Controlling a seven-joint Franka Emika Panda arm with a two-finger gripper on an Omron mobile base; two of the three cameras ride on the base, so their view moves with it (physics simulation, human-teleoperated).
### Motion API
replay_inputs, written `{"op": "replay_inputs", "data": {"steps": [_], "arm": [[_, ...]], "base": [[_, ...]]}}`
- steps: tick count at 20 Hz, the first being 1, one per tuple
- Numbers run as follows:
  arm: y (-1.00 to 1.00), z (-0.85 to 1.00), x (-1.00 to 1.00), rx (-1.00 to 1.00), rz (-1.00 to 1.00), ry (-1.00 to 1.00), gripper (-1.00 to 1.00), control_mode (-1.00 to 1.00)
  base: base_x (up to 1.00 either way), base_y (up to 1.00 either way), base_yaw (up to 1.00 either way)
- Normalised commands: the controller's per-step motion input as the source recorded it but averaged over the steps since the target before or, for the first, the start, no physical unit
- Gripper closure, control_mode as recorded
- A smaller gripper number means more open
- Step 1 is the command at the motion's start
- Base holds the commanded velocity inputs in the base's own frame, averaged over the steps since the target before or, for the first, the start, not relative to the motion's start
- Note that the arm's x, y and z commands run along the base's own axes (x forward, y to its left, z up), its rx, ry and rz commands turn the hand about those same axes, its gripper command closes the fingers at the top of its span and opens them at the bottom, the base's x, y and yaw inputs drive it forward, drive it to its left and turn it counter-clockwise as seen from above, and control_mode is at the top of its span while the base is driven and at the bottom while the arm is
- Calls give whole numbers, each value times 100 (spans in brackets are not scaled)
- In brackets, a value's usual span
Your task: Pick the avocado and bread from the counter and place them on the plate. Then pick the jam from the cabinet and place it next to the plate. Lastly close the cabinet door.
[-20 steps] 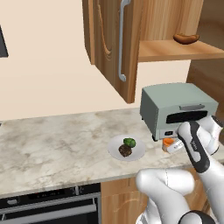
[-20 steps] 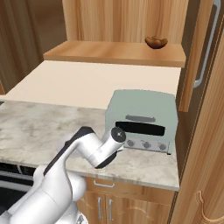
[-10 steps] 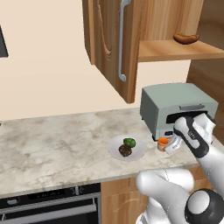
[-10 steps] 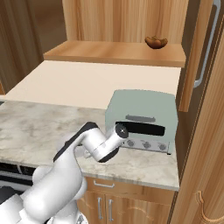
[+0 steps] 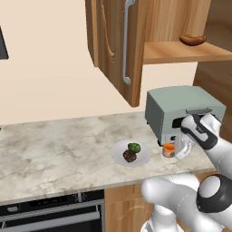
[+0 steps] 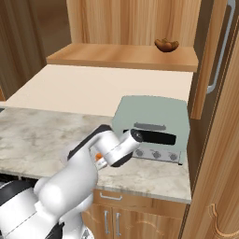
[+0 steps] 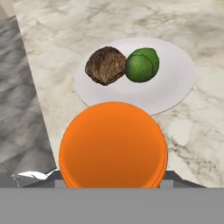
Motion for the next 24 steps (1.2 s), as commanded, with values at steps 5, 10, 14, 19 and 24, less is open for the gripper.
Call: {"op": "replay_inputs", "data": {"steps": [5,10,14,19,24], "arm": [[0,-18,-1,0,5,-11,100,-100],[2,-15,-3,1,-9,-7,100,-100],[8,-14,-18,0,-8,-8,100,-100],[14,-9,-1,0,-7,-7,100,-100],[8,-11,0,0,-1,0,100,-100]], "base": [[0,0,0],[0,0,0],[0,0,0],[0,0,0],[0,0,0]]}}
